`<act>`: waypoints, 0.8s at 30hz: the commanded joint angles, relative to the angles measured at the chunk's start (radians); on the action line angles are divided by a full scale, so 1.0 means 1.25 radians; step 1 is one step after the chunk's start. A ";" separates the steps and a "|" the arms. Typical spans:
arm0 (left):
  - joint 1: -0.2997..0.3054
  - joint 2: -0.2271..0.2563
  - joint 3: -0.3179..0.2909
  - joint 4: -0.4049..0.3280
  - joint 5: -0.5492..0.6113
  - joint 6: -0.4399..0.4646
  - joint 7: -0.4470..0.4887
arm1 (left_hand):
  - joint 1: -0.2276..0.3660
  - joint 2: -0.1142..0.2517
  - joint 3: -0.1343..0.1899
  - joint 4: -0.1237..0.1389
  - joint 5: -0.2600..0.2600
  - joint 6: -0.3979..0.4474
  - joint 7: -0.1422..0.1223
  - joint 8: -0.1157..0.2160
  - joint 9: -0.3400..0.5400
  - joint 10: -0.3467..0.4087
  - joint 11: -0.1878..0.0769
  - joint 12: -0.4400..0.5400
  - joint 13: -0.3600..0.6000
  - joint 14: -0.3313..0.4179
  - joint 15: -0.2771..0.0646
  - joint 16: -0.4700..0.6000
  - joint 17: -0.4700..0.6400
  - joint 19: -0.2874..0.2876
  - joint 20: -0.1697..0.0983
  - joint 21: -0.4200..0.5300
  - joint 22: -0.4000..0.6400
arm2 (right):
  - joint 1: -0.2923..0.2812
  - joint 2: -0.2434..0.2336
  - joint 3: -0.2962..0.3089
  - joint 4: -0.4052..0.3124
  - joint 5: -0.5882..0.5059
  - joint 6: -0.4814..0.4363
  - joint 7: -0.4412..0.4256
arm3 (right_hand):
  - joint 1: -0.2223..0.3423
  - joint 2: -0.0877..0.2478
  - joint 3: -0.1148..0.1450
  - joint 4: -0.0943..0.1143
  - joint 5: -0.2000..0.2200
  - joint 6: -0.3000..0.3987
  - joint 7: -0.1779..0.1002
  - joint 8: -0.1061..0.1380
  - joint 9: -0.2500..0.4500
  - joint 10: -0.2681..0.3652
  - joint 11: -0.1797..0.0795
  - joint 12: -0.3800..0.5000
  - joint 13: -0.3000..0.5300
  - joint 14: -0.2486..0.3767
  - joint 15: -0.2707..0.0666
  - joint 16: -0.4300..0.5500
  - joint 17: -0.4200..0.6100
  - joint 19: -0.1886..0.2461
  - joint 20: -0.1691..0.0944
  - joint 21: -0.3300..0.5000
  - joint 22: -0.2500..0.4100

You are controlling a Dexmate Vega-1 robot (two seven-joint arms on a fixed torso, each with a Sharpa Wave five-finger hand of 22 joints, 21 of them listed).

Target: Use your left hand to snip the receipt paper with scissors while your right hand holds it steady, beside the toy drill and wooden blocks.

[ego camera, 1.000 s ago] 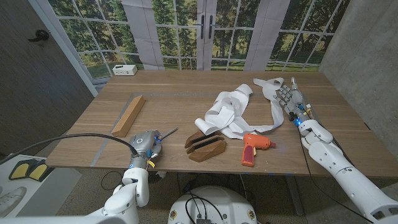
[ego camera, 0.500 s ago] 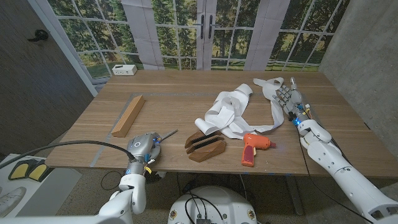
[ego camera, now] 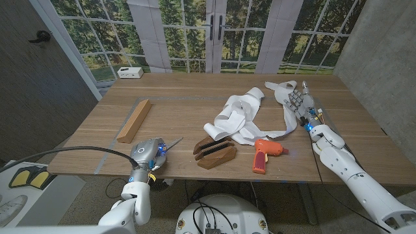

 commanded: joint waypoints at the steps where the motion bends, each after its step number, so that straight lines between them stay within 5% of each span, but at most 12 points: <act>1: 0.003 -0.002 -0.011 -0.014 0.035 0.002 -0.003 | 0.057 0.068 0.012 -0.005 0.007 0.083 -0.083 -0.002 0.251 0.038 -0.042 -0.003 0.000 0.115 -0.202 -0.002 0.110 0.078 -0.166 0.005 0.001 | 0.011 0.008 -0.003 0.019 0.003 -0.002 0.009 | -0.006 0.005 0.001 -0.003 -0.003 -0.005 0.000 0.000 0.002 -0.002 0.001 -0.001 0.003 0.001 -0.001 0.004 0.003 0.001 0.002 -0.002 0.003; 18: 0.020 -0.014 -0.033 0.002 0.036 -0.040 0.009 | 0.059 0.068 0.015 -0.005 0.011 0.078 -0.080 -0.002 0.248 0.035 -0.042 -0.009 0.000 0.113 -0.202 -0.015 0.121 0.065 -0.166 0.019 -0.004 | 0.021 0.013 -0.001 0.032 0.013 -0.008 0.022 | -0.007 0.004 0.002 -0.005 -0.004 -0.007 -0.003 0.000 0.002 -0.005 -0.002 -0.002 0.003 0.000 -0.001 0.004 0.003 0.009 0.009 -0.001 0.003; 24: 0.048 -0.029 -0.062 0.015 0.018 -0.101 0.060 | 0.069 0.073 0.020 -0.008 0.007 0.066 -0.063 -0.006 0.246 0.020 -0.040 -0.017 0.000 0.100 -0.201 -0.026 0.127 0.061 -0.172 0.026 -0.005 | 0.026 0.014 -0.002 0.034 0.015 -0.010 0.028 | -0.007 0.005 0.002 -0.006 -0.004 -0.007 -0.007 0.000 0.002 -0.005 -0.004 -0.002 0.003 0.000 0.000 0.004 0.003 0.015 0.019 0.001 0.003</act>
